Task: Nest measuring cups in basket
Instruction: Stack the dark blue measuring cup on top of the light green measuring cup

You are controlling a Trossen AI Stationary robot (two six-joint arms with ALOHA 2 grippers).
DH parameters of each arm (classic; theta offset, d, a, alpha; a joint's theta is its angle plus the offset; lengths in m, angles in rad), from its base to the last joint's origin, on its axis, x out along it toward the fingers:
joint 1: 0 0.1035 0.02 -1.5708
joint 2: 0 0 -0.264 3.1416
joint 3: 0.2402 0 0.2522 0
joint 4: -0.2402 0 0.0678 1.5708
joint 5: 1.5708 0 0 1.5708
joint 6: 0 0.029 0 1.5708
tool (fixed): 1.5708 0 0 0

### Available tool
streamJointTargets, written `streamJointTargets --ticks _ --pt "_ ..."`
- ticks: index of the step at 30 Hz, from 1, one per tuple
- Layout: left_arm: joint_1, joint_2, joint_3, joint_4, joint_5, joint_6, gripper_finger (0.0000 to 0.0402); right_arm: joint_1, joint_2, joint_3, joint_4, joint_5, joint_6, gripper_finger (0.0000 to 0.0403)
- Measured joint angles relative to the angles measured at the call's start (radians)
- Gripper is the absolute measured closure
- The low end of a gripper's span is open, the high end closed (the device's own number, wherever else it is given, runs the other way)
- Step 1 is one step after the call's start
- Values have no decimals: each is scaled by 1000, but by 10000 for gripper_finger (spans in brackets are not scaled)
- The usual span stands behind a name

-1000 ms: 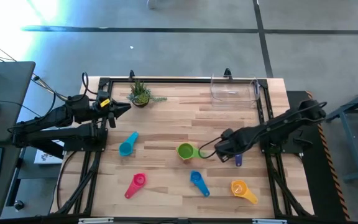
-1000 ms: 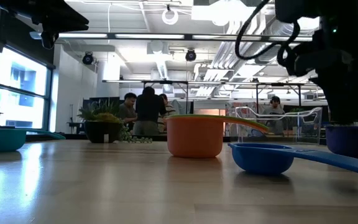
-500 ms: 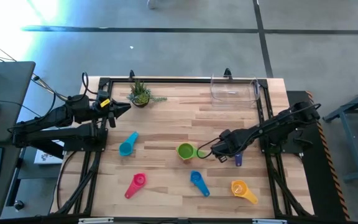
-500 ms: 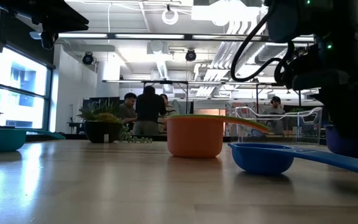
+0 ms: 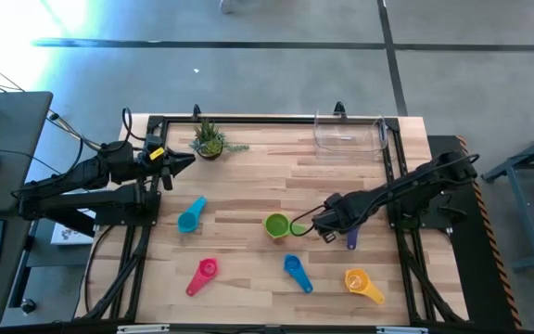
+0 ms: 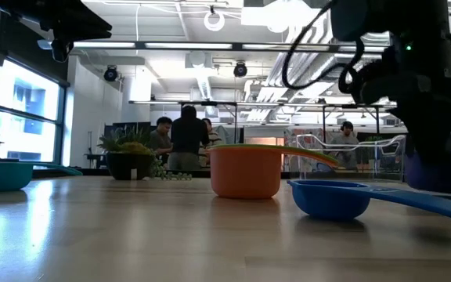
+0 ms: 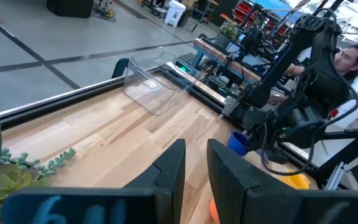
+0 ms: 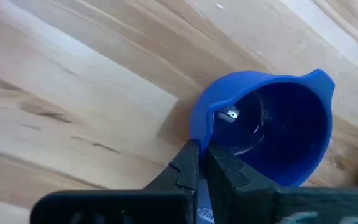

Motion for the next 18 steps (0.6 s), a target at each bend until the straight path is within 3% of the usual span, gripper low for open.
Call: streamJointTargets --ticks 9,18 --pt "0 0 0 0 0 0 344 0 0 169 -49 78 -65 401" --pt "0 0 0 0 1 0 344 -1 0 368 -31 245 -347 402"
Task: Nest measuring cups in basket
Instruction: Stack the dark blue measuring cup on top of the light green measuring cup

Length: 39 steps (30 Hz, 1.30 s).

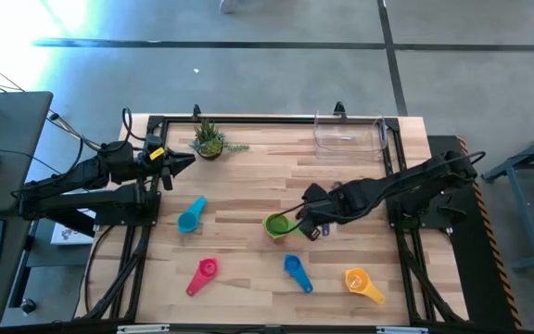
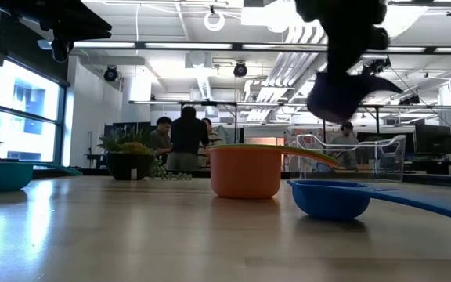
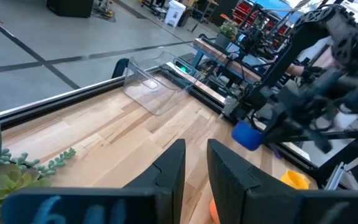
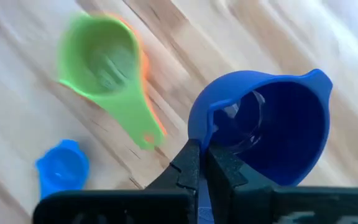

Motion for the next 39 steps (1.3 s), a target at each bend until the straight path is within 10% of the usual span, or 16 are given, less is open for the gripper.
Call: streamJointTargets --ticks 10,24,39 --pt "0 0 0 0 81 -131 344 -27 0 140 142 97 -471 402" --pt "0 0 0 0 134 -321 344 -91 15 153 383 -27 -1125 402" --pt "0 0 0 -6 133 -323 344 -70 134 154 327 -103 -1363 402"
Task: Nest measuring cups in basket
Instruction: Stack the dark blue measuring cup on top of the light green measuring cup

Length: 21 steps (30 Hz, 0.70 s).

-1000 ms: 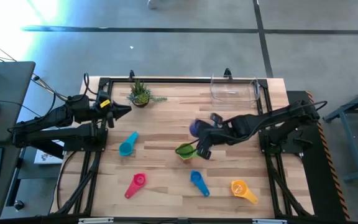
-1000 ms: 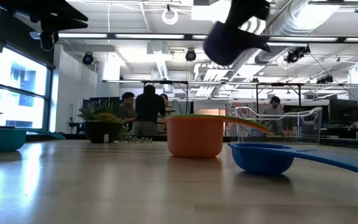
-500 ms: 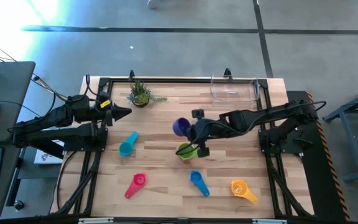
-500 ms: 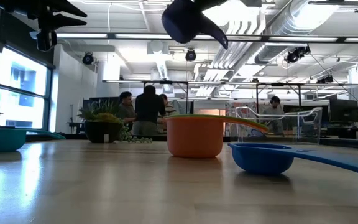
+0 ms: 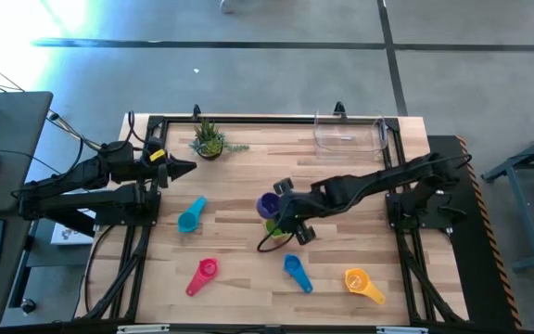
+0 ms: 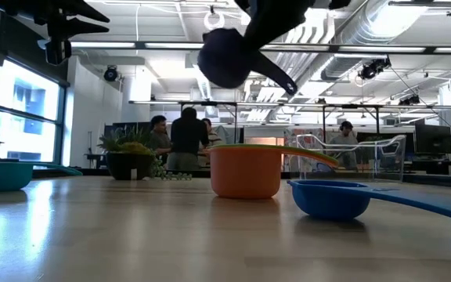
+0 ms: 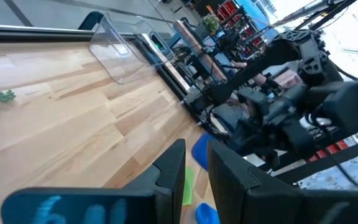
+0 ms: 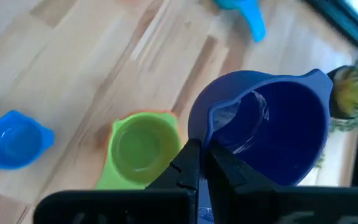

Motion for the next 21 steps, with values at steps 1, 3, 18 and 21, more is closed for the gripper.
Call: streamJointTargets --ticks 1,3,18,21 --pt "0 0 0 0 0 0 344 4 7 0 -4 -1 0 402" --pt "0 0 0 -2 0 0 344 9 22 0 -14 -19 25 402" --pt "0 0 0 -13 -27 16 344 14 142 0 -102 -61 214 402" --pt "0 0 0 -41 -27 17 344 15 151 0 -99 -97 213 402"
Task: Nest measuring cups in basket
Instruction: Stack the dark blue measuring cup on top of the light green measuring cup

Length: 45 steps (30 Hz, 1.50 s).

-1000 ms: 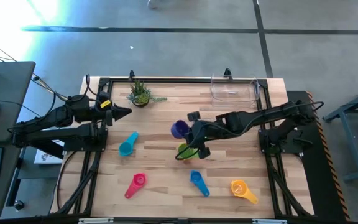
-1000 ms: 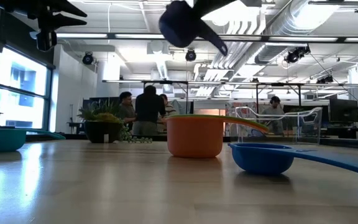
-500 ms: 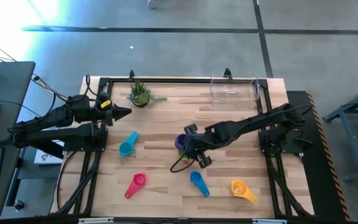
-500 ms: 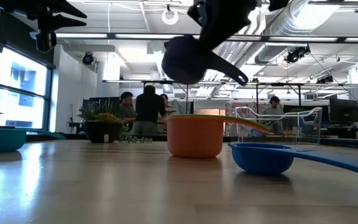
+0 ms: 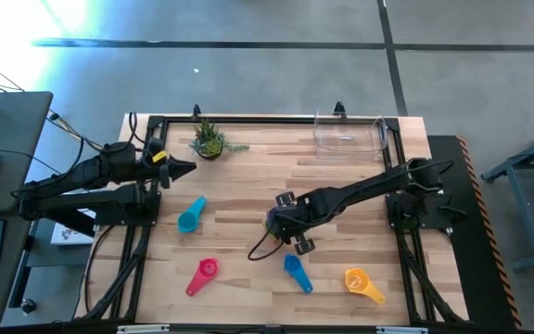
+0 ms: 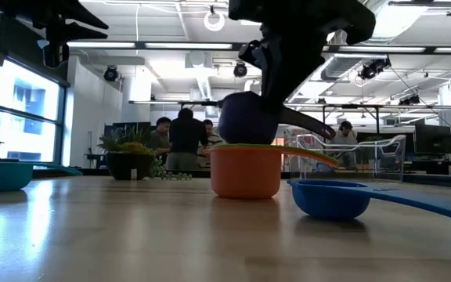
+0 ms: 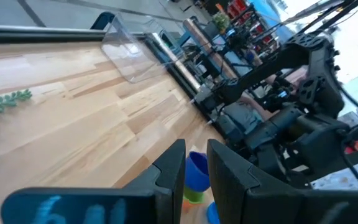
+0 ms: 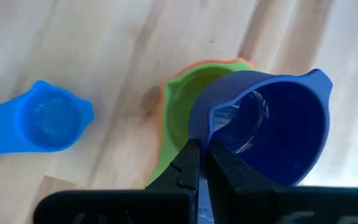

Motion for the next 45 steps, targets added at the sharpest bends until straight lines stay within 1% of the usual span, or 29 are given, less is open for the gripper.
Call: streamJointTargets --ticks 7,14,26,43,45 --pt "0 0 0 -50 0 1 344 0 5 -1 12 -39 5 402" --pt "0 0 0 -57 0 1 344 -8 5 -18 25 -43 18 402" --pt "0 0 0 -58 0 1 344 -9 5 -24 24 -53 99 401" --pt "0 0 0 -58 0 1 344 -9 5 -24 35 -52 111 356" --pt "0 0 0 -58 0 2 344 -9 5 -24 35 -39 111 348"
